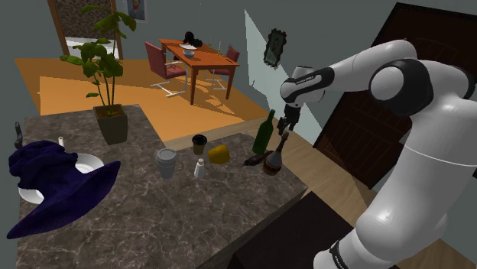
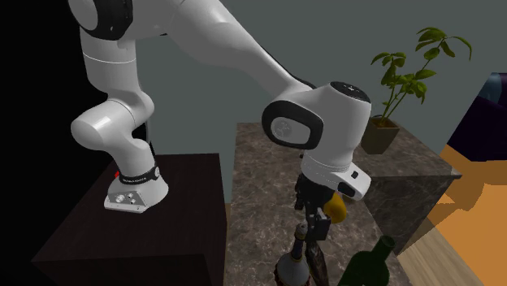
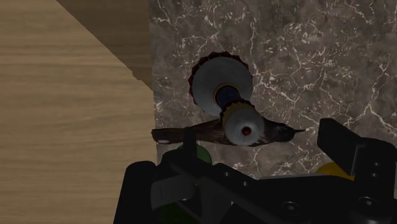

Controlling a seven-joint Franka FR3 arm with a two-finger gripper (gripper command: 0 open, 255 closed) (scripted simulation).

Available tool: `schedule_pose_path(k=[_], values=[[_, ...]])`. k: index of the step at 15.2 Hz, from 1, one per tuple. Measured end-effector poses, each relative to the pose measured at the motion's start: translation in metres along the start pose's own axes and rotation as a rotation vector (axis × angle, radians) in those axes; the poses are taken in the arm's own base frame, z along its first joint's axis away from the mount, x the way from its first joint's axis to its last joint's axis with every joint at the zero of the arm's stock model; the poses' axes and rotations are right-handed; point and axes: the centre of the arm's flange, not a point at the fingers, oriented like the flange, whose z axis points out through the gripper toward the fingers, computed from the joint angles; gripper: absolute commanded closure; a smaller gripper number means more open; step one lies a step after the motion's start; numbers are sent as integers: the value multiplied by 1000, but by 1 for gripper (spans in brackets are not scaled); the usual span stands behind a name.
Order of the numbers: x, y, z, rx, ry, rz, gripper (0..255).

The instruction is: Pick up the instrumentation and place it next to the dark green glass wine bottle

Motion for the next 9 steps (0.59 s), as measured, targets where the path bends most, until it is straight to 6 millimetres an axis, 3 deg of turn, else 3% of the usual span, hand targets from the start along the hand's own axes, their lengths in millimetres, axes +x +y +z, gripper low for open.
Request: schedule_pose_path(k=[3, 9], values=[[-1, 0, -30, 0, 1, 0, 0], [0, 1, -34, 0, 0, 0, 0]])
